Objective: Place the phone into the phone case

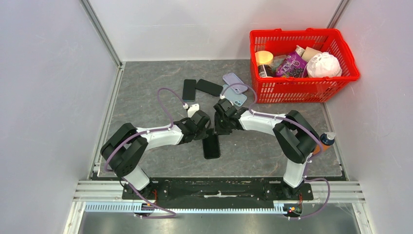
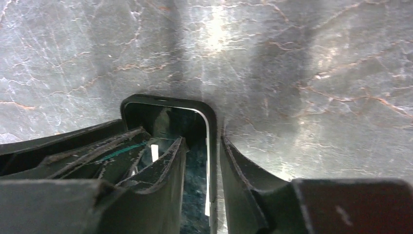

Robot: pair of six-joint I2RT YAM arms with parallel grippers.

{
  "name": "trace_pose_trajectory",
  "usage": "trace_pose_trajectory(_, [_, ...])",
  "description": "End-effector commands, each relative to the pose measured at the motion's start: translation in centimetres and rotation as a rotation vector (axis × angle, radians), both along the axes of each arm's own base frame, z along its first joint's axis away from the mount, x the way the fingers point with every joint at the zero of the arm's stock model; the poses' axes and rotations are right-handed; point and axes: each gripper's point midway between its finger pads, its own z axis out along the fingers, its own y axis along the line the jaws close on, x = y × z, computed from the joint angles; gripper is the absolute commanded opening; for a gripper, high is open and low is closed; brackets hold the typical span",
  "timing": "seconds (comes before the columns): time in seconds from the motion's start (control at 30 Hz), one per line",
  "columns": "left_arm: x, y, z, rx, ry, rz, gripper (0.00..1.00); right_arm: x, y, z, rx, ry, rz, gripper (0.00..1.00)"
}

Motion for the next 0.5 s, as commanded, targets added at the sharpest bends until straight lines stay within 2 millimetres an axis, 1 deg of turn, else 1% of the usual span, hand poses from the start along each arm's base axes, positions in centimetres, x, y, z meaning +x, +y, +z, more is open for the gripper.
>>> trace_pose_trajectory(0.0, [-4.2, 5.2, -7.0, 0.243, 0.181, -0.017, 0.27, -0.6, -0.1, -2.1, -0.115, 0.003, 0.025, 0.35])
trace_pose_trajectory(0.1, [-4.1, 5.0, -7.0, 0.243, 0.179, -0.018, 0.27, -2.2, -0.2, -3.7, -0.184, 0.025, 0.044, 0.25])
trace_pose_trajectory(0.23, [-3.9, 4.7, -7.1, 0.232, 0.183, -0.02, 0.27, -5.0, -0.7, -7.2, -0.271, 0.083, 0.065, 0.09])
trace_pose_trajectory(0.27, [-3.9, 4.6, -7.1, 0.229, 0.183, -0.021, 0.27, -5.6, -0.8, -7.9, -0.287, 0.099, 0.07, 0.07])
trace_pose_trajectory(0.3, [-3.8, 4.5, -7.0, 0.226, 0.182, -0.022, 0.27, -6.1, -0.9, -8.5, -0.298, 0.11, 0.07, 0.06])
trace_pose_trajectory(0.37, [-3.9, 4.4, -7.0, 0.225, 0.183, -0.023, 0.27, -6.4, -1.1, -8.7, -0.283, 0.122, 0.058, 0.07])
trace_pose_trajectory(0.4, [-3.9, 4.4, -6.9, 0.222, 0.182, -0.023, 0.27, -6.1, -1.0, -8.3, -0.266, 0.114, 0.053, 0.1])
trace_pose_trajectory(0.47, [-4.0, 4.4, -6.5, 0.216, 0.182, -0.024, 0.28, -5.3, -0.9, -6.7, -0.22, 0.098, 0.04, 0.14])
